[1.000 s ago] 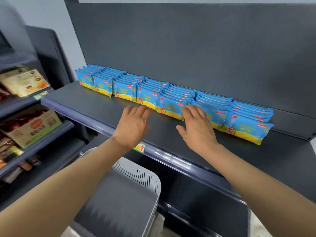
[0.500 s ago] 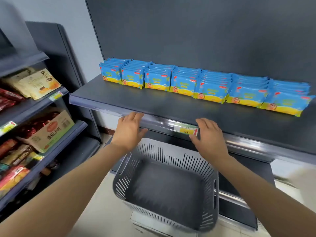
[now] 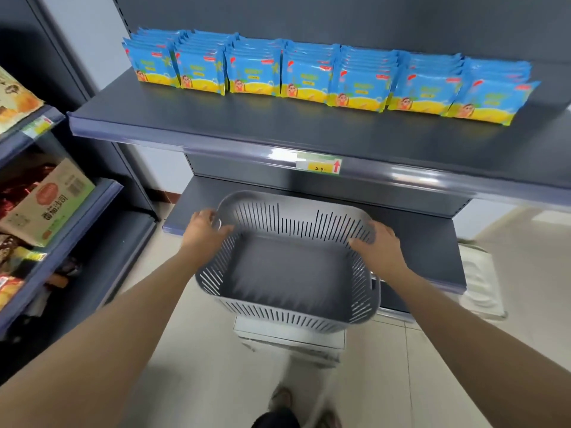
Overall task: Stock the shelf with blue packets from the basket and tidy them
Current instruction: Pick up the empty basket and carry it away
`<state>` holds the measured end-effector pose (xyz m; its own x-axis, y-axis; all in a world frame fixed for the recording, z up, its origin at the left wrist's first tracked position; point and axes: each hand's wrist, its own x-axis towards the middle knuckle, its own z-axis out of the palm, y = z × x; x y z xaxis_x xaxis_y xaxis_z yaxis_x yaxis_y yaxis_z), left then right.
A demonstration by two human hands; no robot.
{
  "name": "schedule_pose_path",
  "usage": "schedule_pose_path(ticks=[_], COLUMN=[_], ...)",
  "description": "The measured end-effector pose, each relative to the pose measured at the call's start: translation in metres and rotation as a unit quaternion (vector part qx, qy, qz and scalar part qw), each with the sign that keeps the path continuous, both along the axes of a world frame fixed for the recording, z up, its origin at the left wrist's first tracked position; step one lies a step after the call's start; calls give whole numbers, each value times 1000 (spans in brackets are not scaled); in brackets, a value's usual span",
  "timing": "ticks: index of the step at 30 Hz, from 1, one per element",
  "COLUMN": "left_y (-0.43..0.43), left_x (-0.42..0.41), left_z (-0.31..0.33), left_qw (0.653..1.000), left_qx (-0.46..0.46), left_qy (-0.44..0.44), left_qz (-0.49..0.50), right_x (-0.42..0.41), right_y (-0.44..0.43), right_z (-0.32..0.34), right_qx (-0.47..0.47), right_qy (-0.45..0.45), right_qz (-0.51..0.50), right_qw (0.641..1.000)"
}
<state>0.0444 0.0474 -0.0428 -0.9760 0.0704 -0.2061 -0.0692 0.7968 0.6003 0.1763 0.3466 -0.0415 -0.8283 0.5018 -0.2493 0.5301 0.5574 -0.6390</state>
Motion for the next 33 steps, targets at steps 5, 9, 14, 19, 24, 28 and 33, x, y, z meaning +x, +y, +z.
schedule_pose_path(ticks=[5,9,14,19,24,28,33], left_y=[-4,-11,-11,1,38,86,161], left_x=[-8,-25,-48,-54,-41,-20,22], left_z=[-25,-41,-51,-39,-11,4,16], left_qw=[989,961,889,890,895,906,916], left_qx=[65,168,282,272,267,239,201], left_qy=[-61,-150,-295,-321,-337,-345,-347], left_qz=[118,163,205,177,116,55,-15], right_x=[9,11,9,23,58,109,193], right_y=[10,13,6,8,19,37,60], right_z=[-20,-28,-32,-24,-1,13,30], right_qx=[-199,-376,-427,-443,-462,-488,-482], right_qy=[-34,-9,20,47,93,154,214], right_qz=[-189,-273,-304,-361,-420,-475,-534], right_qw=[961,885,852,819,775,716,661])
